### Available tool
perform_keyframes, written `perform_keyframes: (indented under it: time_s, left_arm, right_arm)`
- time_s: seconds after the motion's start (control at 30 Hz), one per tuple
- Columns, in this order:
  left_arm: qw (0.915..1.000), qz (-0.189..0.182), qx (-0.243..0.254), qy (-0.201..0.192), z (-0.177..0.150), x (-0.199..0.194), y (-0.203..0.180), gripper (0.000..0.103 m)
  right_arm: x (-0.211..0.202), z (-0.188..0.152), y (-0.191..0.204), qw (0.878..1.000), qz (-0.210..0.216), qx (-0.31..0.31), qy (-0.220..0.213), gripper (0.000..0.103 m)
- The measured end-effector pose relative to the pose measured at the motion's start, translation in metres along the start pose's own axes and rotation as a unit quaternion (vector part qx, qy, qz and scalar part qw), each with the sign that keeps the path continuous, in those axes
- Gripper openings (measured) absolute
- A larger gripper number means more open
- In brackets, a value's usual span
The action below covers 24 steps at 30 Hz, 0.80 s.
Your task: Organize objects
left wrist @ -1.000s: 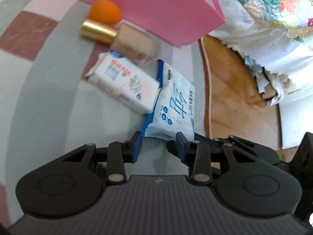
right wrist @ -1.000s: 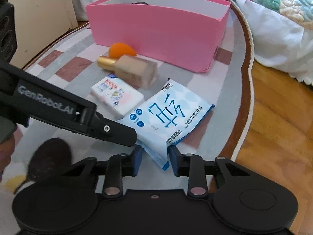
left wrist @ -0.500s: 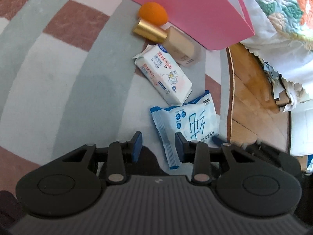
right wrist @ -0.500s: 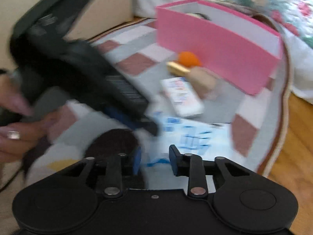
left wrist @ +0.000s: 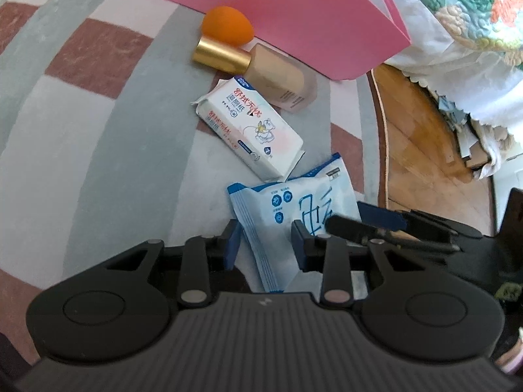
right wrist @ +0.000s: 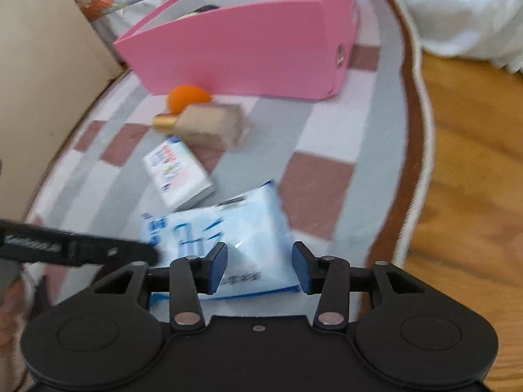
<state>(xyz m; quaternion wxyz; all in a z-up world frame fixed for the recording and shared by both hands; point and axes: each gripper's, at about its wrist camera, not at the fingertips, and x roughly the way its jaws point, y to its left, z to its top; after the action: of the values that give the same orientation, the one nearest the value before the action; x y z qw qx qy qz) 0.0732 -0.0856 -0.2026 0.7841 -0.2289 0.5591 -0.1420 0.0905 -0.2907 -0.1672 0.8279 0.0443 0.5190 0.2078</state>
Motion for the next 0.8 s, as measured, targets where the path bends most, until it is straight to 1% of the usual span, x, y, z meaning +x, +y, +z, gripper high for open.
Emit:
perform_keyframes:
  time_s: [0.1, 0.13, 0.17, 0.23, 0.27, 0.3, 0.37, 0.53, 0.6, 0.67, 0.7, 0.8]
  left_arm:
    - [0.9998, -0.012, -0.009, 0.010, -0.001, -0.002, 0.002, 0.030]
    - [0.9999, -0.007, -0.009, 0.012, -0.001, -0.003, 0.004, 0.030]
    - [0.9999, -0.002, -0.006, 0.015, -0.002, -0.003, 0.005, 0.030]
    - [0.9998, 0.004, -0.005, 0.020, -0.003, -0.004, 0.006, 0.031]
    - [0.9996, 0.012, -0.005, 0.023, -0.004, -0.006, 0.006, 0.031]
    - [0.9995, 0.020, -0.002, 0.025, -0.005, -0.008, 0.005, 0.032]
    - [0.9992, 0.031, 0.007, 0.022, -0.009, -0.011, 0.005, 0.033]
    - [0.9995, 0.023, 0.012, 0.017, -0.011, -0.009, 0.002, 0.030]
    - [0.9996, 0.018, 0.012, 0.019, -0.012, -0.006, -0.001, 0.029]
    - [0.9995, 0.020, 0.017, 0.017, -0.013, -0.005, -0.004, 0.029]
    - [0.9995, 0.022, 0.018, 0.015, -0.013, -0.004, -0.006, 0.027]
    - [0.9995, 0.020, 0.016, 0.018, -0.013, -0.005, -0.009, 0.027]
  right_arm:
    - [-0.001, -0.005, 0.016, 1.000, 0.010, -0.014, 0.022, 0.055]
    - [-0.002, -0.008, 0.024, 0.999, 0.016, -0.020, 0.032, 0.055]
    - [-0.003, -0.012, 0.032, 0.999, 0.006, -0.032, 0.033, 0.055]
    - [-0.005, -0.019, 0.044, 0.998, -0.011, -0.052, 0.028, 0.056]
    - [-0.006, -0.020, 0.045, 0.998, -0.014, -0.050, 0.027, 0.057]
    - [-0.006, -0.022, 0.045, 0.998, -0.021, -0.047, 0.024, 0.061]
    - [-0.008, -0.025, 0.044, 0.999, -0.029, -0.043, 0.019, 0.065]
    - [-0.007, -0.030, 0.042, 0.999, -0.020, -0.036, 0.006, 0.069]
    - [-0.006, -0.030, 0.045, 0.999, -0.007, -0.032, 0.005, 0.069]
    - [-0.004, -0.030, 0.050, 0.999, -0.012, -0.042, 0.000, 0.070]
    - [-0.003, -0.029, 0.052, 0.999, -0.010, -0.044, -0.002, 0.073]
    - [-0.002, -0.027, 0.055, 0.999, -0.011, -0.037, 0.002, 0.076]
